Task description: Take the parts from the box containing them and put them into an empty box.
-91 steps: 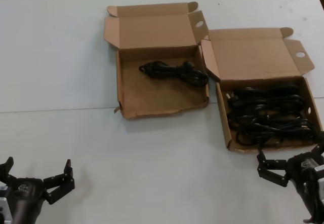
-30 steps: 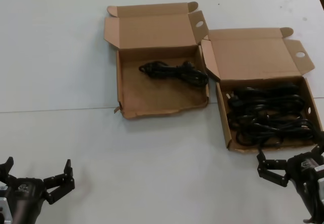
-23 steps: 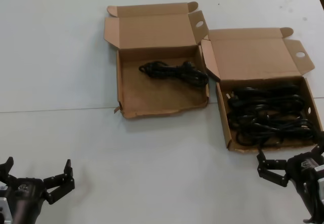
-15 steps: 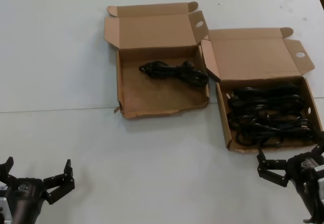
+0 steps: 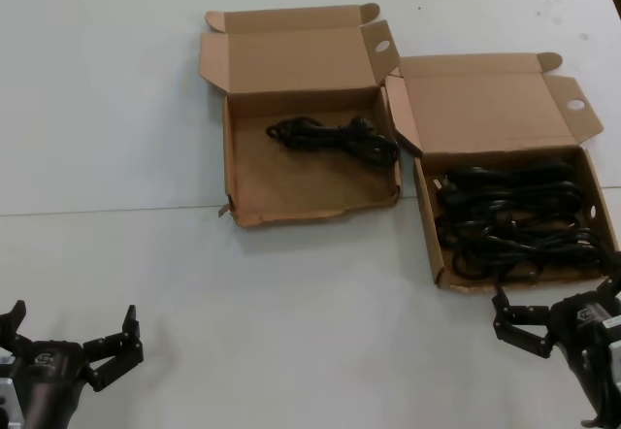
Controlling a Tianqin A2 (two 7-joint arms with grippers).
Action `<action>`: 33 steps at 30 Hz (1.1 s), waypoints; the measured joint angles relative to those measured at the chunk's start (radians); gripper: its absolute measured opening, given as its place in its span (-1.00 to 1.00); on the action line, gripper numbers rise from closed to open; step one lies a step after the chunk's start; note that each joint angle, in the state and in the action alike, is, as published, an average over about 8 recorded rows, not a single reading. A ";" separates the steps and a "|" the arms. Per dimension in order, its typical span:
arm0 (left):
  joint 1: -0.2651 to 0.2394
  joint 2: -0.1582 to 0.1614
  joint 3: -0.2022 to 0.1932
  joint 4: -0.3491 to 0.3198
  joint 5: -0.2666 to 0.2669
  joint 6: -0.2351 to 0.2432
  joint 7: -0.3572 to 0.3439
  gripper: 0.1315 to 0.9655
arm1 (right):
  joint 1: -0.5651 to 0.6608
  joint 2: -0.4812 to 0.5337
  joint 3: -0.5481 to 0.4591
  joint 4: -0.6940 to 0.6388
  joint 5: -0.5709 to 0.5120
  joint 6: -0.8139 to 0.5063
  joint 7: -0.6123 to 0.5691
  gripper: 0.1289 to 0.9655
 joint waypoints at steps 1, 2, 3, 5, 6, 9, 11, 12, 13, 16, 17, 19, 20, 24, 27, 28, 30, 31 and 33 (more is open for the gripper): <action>0.000 0.000 0.000 0.000 0.000 0.000 0.000 1.00 | 0.000 0.000 0.000 0.000 0.000 0.000 0.000 1.00; 0.000 0.000 0.000 0.000 0.000 0.000 0.000 1.00 | 0.000 0.000 0.000 0.000 0.000 0.000 0.000 1.00; 0.000 0.000 0.000 0.000 0.000 0.000 0.000 1.00 | 0.000 0.000 0.000 0.000 0.000 0.000 0.000 1.00; 0.000 0.000 0.000 0.000 0.000 0.000 0.000 1.00 | 0.000 0.000 0.000 0.000 0.000 0.000 0.000 1.00; 0.000 0.000 0.000 0.000 0.000 0.000 0.000 1.00 | 0.000 0.000 0.000 0.000 0.000 0.000 0.000 1.00; 0.000 0.000 0.000 0.000 0.000 0.000 0.000 1.00 | 0.000 0.000 0.000 0.000 0.000 0.000 0.000 1.00; 0.000 0.000 0.000 0.000 0.000 0.000 0.000 1.00 | 0.000 0.000 0.000 0.000 0.000 0.000 0.000 1.00; 0.000 0.000 0.000 0.000 0.000 0.000 0.000 1.00 | 0.000 0.000 0.000 0.000 0.000 0.000 0.000 1.00; 0.000 0.000 0.000 0.000 0.000 0.000 0.000 1.00 | 0.000 0.000 0.000 0.000 0.000 0.000 0.000 1.00; 0.000 0.000 0.000 0.000 0.000 0.000 0.000 1.00 | 0.000 0.000 0.000 0.000 0.000 0.000 0.000 1.00; 0.000 0.000 0.000 0.000 0.000 0.000 0.000 1.00 | 0.000 0.000 0.000 0.000 0.000 0.000 0.000 1.00; 0.000 0.000 0.000 0.000 0.000 0.000 0.000 1.00 | 0.000 0.000 0.000 0.000 0.000 0.000 0.000 1.00; 0.000 0.000 0.000 0.000 0.000 0.000 0.000 1.00 | 0.000 0.000 0.000 0.000 0.000 0.000 0.000 1.00; 0.000 0.000 0.000 0.000 0.000 0.000 0.000 1.00 | 0.000 0.000 0.000 0.000 0.000 0.000 0.000 1.00; 0.000 0.000 0.000 0.000 0.000 0.000 0.000 1.00 | 0.000 0.000 0.000 0.000 0.000 0.000 0.000 1.00; 0.000 0.000 0.000 0.000 0.000 0.000 0.000 1.00 | 0.000 0.000 0.000 0.000 0.000 0.000 0.000 1.00; 0.000 0.000 0.000 0.000 0.000 0.000 0.000 1.00 | 0.000 0.000 0.000 0.000 0.000 0.000 0.000 1.00; 0.000 0.000 0.000 0.000 0.000 0.000 0.000 1.00 | 0.000 0.000 0.000 0.000 0.000 0.000 0.000 1.00; 0.000 0.000 0.000 0.000 0.000 0.000 0.000 1.00 | 0.000 0.000 0.000 0.000 0.000 0.000 0.000 1.00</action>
